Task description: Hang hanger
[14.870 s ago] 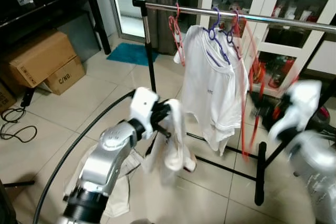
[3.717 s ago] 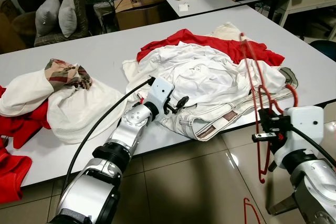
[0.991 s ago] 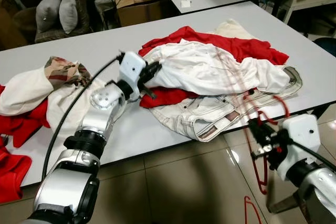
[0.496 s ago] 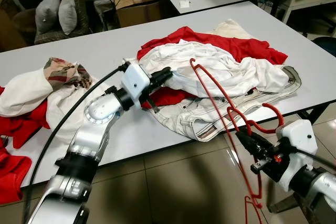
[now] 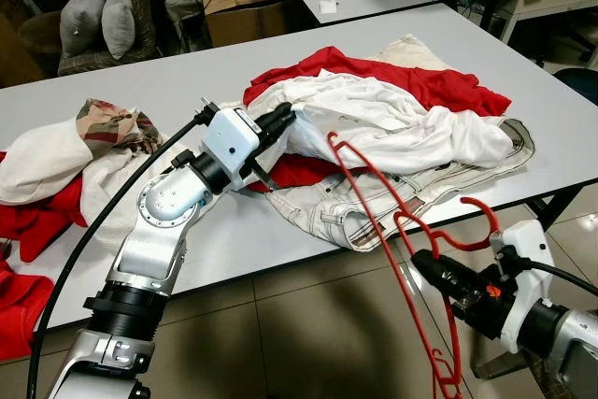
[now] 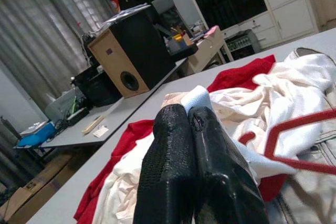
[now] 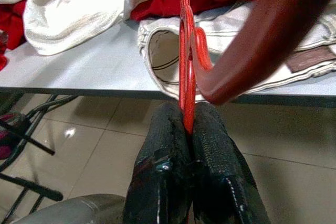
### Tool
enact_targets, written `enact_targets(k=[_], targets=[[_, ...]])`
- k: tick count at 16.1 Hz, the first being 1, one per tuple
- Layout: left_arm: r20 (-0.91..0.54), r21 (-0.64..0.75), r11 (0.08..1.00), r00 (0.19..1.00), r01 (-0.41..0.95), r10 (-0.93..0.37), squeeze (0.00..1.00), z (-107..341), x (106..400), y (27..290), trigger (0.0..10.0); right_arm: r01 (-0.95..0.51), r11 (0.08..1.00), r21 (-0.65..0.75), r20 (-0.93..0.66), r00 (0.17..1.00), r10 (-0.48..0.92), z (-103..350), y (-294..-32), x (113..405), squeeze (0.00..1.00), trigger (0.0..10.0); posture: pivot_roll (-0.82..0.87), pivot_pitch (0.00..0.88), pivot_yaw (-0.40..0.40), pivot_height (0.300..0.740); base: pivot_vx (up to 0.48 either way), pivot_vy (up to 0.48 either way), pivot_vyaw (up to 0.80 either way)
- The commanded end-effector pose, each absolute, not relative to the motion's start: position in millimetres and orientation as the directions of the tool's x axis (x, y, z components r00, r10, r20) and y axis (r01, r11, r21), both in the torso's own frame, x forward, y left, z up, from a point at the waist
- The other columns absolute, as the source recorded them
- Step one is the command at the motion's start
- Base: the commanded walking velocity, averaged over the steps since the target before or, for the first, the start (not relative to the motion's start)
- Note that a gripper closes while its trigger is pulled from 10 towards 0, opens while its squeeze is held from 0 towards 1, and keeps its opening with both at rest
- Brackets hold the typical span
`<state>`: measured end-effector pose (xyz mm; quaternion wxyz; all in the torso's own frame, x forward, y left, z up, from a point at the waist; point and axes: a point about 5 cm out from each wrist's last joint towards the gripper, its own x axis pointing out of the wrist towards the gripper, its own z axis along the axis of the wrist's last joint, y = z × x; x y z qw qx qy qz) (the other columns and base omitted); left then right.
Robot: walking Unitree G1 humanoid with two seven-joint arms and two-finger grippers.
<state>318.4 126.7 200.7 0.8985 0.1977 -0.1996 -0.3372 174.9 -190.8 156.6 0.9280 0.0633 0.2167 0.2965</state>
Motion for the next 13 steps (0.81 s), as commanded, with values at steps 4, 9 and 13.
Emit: enact_targets(k=[4, 9, 13], targets=[[0.212, 0.530, 0.611, 0.605, 0.589, -0.767, 0.00, 202, 303, 117, 0.0, -0.464, 0.817, 0.343, -0.322, 0.759, 0.566, 155, -193, 182, 0.00, 10.0, -0.08, 0.025, 0.110, 0.740, 0.000, 0.000, 0.00], [0.166, 0.602, 0.501, 0.517, 0.621, -0.840, 0.00, 197, 289, 101, 0.0, -0.380, 0.708, 0.596, -0.175, 0.798, 0.576, 150, -199, 199, 0.00, 10.0, -0.07, 0.018, 0.107, 0.740, 0.000, 0.000, 0.00], [0.259, 0.596, 0.556, 0.517, 0.579, -0.816, 0.00, 213, 290, 95, 0.0, -0.349, 0.652, 0.673, -0.233, 0.737, 0.634, 133, -191, 201, 0.00, 10.0, -0.06, 0.027, 0.104, 0.740, 0.000, 0.000, 0.00]])
